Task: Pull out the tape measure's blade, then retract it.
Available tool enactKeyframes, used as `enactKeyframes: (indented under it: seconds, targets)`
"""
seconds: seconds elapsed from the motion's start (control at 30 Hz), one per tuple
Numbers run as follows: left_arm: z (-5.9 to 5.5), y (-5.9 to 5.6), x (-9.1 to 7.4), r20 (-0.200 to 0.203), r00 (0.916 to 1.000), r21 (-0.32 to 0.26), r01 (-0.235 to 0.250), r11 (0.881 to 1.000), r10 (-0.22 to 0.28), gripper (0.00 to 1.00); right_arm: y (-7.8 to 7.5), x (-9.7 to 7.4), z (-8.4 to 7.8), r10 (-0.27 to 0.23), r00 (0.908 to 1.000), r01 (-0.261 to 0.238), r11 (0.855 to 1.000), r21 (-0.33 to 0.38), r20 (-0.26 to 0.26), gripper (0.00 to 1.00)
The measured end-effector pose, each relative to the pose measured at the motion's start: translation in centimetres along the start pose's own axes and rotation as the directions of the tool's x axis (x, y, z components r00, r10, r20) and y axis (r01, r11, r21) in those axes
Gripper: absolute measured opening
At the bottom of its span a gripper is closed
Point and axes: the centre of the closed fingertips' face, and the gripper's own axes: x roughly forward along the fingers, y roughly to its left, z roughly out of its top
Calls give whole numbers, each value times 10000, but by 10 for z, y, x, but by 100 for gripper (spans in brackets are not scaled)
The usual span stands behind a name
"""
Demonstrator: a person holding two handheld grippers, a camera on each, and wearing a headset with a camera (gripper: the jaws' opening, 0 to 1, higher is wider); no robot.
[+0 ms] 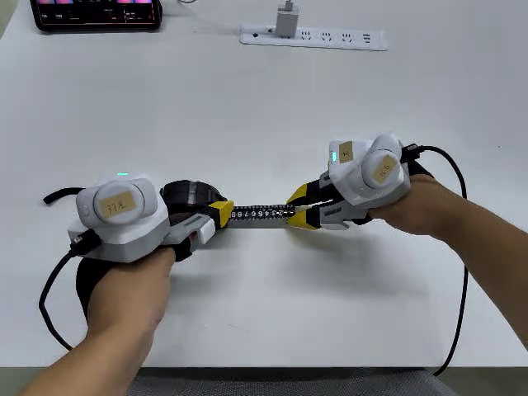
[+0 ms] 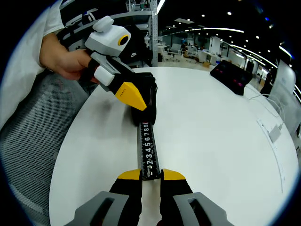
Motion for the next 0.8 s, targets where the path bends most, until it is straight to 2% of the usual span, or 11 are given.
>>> enactKeyframes:
  seconds: [0.8]
  targets:
    - [0, 0, 0, 32, 10000, -9, 26, 10000, -26, 58, 4, 24, 24, 167, 9982, -183, 9995, 270, 584, 10]
